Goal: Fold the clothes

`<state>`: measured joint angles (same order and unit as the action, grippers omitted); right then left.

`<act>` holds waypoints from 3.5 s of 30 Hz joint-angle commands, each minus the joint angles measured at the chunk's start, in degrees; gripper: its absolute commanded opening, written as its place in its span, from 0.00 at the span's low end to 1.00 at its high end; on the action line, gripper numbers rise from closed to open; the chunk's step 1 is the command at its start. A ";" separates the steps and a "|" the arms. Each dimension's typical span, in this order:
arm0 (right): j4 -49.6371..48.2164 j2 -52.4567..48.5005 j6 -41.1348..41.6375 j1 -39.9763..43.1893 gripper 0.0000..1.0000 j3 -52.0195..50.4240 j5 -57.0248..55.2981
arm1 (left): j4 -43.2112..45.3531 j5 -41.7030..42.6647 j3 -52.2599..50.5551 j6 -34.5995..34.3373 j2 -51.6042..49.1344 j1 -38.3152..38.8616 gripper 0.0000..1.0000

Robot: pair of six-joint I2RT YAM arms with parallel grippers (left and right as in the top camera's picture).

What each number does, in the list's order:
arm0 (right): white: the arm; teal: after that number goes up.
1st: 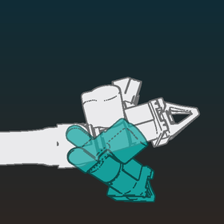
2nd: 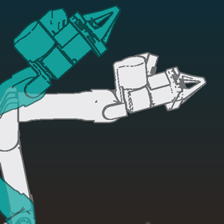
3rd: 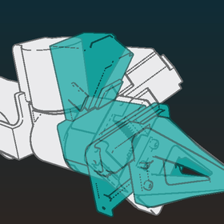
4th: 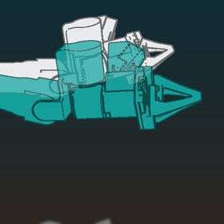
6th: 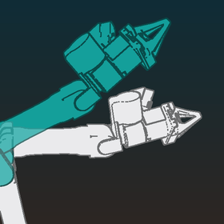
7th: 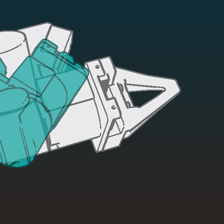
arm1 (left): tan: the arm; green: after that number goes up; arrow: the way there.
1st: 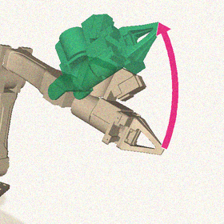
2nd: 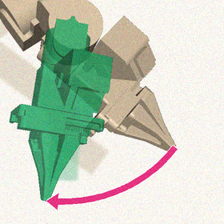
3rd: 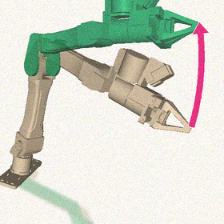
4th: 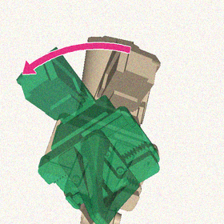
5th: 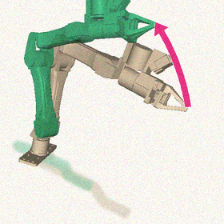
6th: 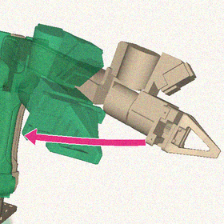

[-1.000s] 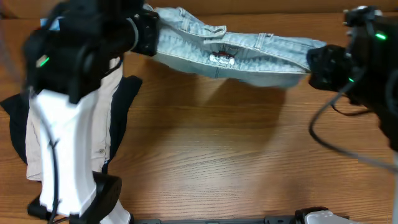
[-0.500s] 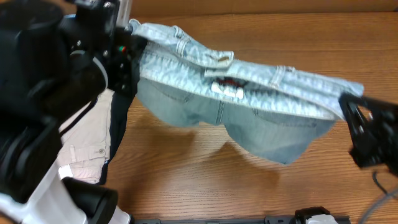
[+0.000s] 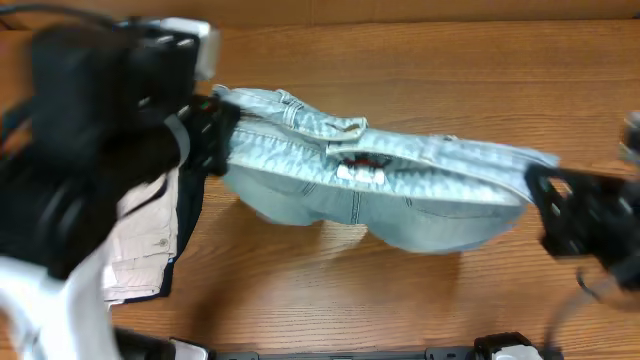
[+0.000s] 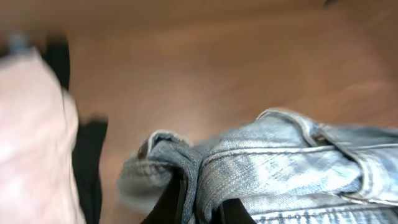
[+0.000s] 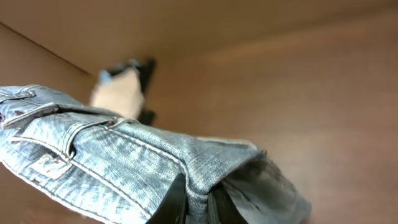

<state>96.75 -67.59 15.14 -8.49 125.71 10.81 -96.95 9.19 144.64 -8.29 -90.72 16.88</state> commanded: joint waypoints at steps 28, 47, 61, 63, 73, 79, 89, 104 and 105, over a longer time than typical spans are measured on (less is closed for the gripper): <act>-2.45 -15.69 -0.37 2.19 0.04 9.99 -18.62 | 12.41 -18.40 8.76 -0.68 -10.71 -2.97 0.04; 0.31 8.26 6.21 2.19 0.04 10.23 -14.56 | 0.15 -14.91 1.55 -3.78 9.29 -2.97 0.04; 0.24 -6.54 8.68 2.19 0.04 -11.98 -16.96 | 4.98 -17.07 -21.24 -6.29 -1.79 -2.97 0.04; -0.50 -11.63 8.66 2.19 0.04 -12.00 -18.51 | 7.87 -17.09 -21.44 -6.23 -6.25 -2.89 0.04; -13.66 -35.82 4.35 2.19 0.04 -12.00 -18.49 | 27.23 -17.03 -21.44 -5.88 -27.41 -1.03 0.04; -26.82 -46.51 3.89 2.19 0.04 -12.02 -18.53 | 42.34 -17.07 -21.44 -5.86 -37.57 0.42 0.09; -51.23 -54.51 3.93 2.19 1.00 -12.02 -18.05 | 68.37 -16.17 -20.76 -5.88 -43.41 0.50 1.00; -27.04 -51.43 0.20 -4.59 1.00 -15.34 -1.57 | 25.97 -9.81 4.70 2.58 -43.39 0.22 1.00; -27.34 -51.45 0.22 -5.92 1.00 -16.28 -2.27 | 25.11 -9.81 4.92 2.58 -43.39 0.00 1.00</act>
<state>69.32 -121.75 17.43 -9.54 111.85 6.68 -69.34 -1.43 146.82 -8.51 -134.15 17.28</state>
